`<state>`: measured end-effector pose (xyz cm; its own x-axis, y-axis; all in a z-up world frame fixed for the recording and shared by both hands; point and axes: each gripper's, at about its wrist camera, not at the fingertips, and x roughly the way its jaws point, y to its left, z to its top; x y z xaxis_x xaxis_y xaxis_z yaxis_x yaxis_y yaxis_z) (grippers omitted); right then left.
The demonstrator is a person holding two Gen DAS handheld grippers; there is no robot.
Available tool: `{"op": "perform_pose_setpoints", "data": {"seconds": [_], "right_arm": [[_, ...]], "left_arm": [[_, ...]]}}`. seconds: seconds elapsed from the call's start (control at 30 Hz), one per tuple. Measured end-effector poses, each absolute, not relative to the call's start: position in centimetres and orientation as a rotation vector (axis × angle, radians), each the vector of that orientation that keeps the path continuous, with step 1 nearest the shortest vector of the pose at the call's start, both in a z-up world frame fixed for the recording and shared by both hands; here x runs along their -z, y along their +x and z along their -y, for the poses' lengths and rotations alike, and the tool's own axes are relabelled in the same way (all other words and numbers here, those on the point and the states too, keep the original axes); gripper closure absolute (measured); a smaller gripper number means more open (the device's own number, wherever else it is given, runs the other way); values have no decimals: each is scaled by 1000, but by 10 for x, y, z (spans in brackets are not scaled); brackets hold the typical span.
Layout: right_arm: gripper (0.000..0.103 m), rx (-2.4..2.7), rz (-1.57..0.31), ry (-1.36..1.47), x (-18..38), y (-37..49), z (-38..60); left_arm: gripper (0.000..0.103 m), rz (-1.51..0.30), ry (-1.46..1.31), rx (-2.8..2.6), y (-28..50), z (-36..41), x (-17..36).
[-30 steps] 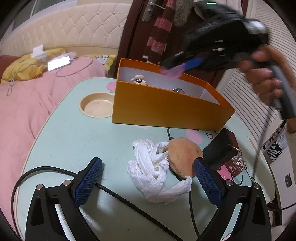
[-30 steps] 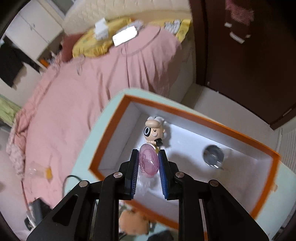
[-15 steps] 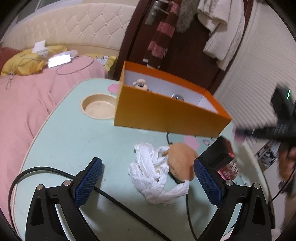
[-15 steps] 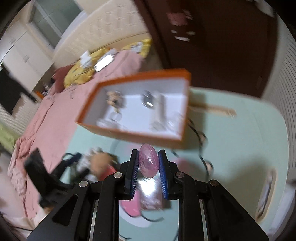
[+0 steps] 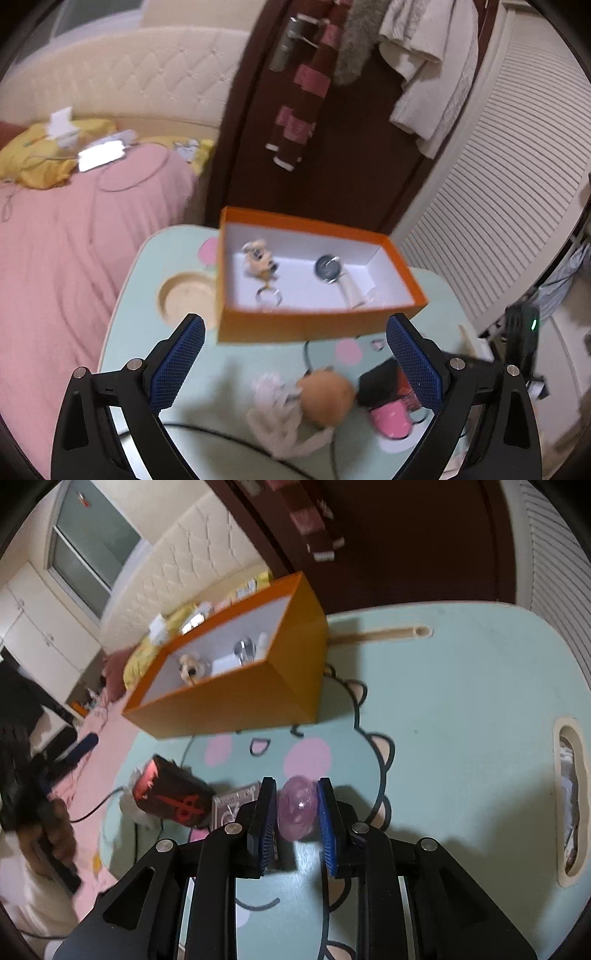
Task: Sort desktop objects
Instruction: 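Lift the pink egg out and set it on the desk, right tool, then grasp the cartoon figure keychain in the orange box with the left tool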
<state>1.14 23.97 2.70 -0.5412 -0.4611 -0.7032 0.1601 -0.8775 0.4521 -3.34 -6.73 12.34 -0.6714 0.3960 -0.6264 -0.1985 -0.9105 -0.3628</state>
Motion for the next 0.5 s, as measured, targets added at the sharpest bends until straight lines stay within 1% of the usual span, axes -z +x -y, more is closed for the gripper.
{"op": "perform_pose_setpoints", "data": {"seconds": [0.1, 0.2, 0.3, 0.43, 0.5], "right_arm": [[75, 2509, 562, 1168, -30, 19, -247], [75, 2584, 617, 1079, -31, 28, -255], [75, 2577, 686, 1035, -33, 32, -261], [75, 2605, 692, 1005, -38, 35, -264], [75, 2586, 710, 1009, -38, 34, -266]], "left_arm": [[5, 385, -1204, -2520, -73, 54, -136], [4, 317, -1314, -2527, -113, 33, -137], [5, 227, -1431, -2543, -143, 16, -124], [5, 182, -1567, -2529, -173, 0, -100], [5, 132, -1618, -2554, -180, -5, -91]]}}
